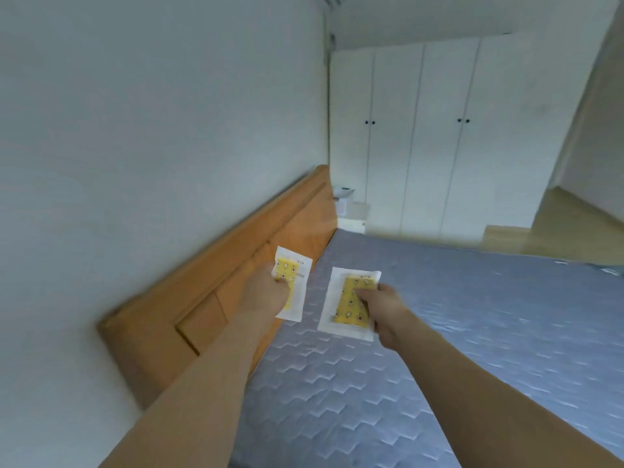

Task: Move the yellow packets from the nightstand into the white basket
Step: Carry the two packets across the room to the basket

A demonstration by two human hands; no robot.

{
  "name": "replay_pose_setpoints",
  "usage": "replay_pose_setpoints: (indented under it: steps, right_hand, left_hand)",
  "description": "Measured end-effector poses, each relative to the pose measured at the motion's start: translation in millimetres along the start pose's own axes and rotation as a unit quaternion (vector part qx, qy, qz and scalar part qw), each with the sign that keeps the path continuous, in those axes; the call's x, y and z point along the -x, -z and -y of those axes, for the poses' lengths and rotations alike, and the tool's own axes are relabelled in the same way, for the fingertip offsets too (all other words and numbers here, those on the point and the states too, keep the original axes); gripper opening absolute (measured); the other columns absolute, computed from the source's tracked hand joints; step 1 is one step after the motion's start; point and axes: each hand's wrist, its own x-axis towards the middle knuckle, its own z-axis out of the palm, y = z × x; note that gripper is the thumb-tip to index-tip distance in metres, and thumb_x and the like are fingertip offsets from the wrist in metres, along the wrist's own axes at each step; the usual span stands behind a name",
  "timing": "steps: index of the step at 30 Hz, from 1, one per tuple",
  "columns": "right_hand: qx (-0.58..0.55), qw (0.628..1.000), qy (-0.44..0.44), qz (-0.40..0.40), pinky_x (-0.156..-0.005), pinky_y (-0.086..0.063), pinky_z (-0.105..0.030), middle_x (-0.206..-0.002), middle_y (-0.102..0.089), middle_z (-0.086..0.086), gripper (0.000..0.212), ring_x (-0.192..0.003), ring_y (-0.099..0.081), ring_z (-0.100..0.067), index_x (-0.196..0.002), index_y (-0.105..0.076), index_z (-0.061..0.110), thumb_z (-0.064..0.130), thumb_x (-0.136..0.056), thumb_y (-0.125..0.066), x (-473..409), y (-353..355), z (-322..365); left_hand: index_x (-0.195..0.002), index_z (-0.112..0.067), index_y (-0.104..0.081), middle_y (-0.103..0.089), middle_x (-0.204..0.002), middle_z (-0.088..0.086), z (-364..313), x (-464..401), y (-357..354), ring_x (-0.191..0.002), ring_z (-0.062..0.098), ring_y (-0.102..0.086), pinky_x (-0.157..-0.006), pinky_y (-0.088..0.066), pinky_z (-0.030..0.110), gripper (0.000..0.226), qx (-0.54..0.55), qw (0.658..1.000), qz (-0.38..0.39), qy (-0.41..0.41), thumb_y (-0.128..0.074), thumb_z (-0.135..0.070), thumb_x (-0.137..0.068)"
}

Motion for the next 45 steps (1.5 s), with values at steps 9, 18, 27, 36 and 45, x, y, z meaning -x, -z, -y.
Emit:
replay_pose_setpoints:
  steps: [9,18,27,36,45]
  right_hand:
    - [-0.103,0.971,0.07,-0.207,-0.09,-0.055,-0.046,-0.111,-0.07,-0.016,0.014,-0.093,-0.067,-0.031,-0.106,-0.064,0.011,0.014,-0.093,-0.061,109,363,41]
    - [-0.17,0.891,0.093,-0.41,-0.093,-0.053,-0.045,-0.097,-0.07,-0.009,0.012,-0.091,-0.068,-0.03,-0.102,-0.063,0.011,0.015,-0.096,-0.054,246,663,37]
    - [-0.165,0.832,0.113,-0.517,-0.087,-0.053,-0.039,-0.099,-0.07,-0.005,0.015,-0.088,-0.067,-0.026,-0.109,-0.063,0.015,0.015,-0.097,-0.055,298,928,15]
    - [-0.181,0.783,0.136,-0.58,-0.093,-0.052,-0.054,-0.105,-0.073,-0.013,0.007,-0.099,-0.069,-0.035,-0.094,-0.067,0.013,0.011,-0.092,-0.06,367,1176,48]
    - [-0.252,0.729,0.116,-0.625,-0.1,-0.048,-0.051,-0.105,-0.073,-0.014,0.012,-0.104,-0.068,-0.034,-0.097,-0.065,0.007,0.015,-0.089,-0.06,425,1423,19]
  left_hand:
    - [-0.083,-0.013,-0.065,-0.068,-0.079,0.002,-278,120,-228,-0.076,0.028,-0.064,-0.062,-0.048,0.029,0.01,0.157,0.965,0.161,-0.131,-0.055,-0.011,-0.085]
    - [-0.09,-0.015,-0.071,-0.074,-0.089,0.006,-490,286,-438,-0.087,0.028,-0.071,-0.08,-0.057,0.042,0.013,0.196,0.887,0.346,-0.234,-0.06,-0.016,-0.082]
    - [-0.09,-0.012,-0.069,-0.073,-0.094,0.01,-654,420,-656,-0.077,0.023,-0.065,-0.072,-0.051,0.033,0.012,0.219,0.816,0.461,-0.272,-0.062,-0.016,-0.082]
    - [-0.081,-0.004,-0.06,-0.051,-0.071,0.003,-856,565,-840,-0.067,0.022,-0.045,-0.062,-0.035,0.028,0.006,0.24,0.755,0.55,-0.263,-0.062,-0.009,-0.083]
    - [-0.085,-0.021,-0.055,-0.041,-0.081,0.0,-1007,731,-1007,-0.075,0.016,-0.036,-0.067,-0.028,0.03,0.017,0.235,0.695,0.606,-0.308,-0.069,-0.021,-0.076]
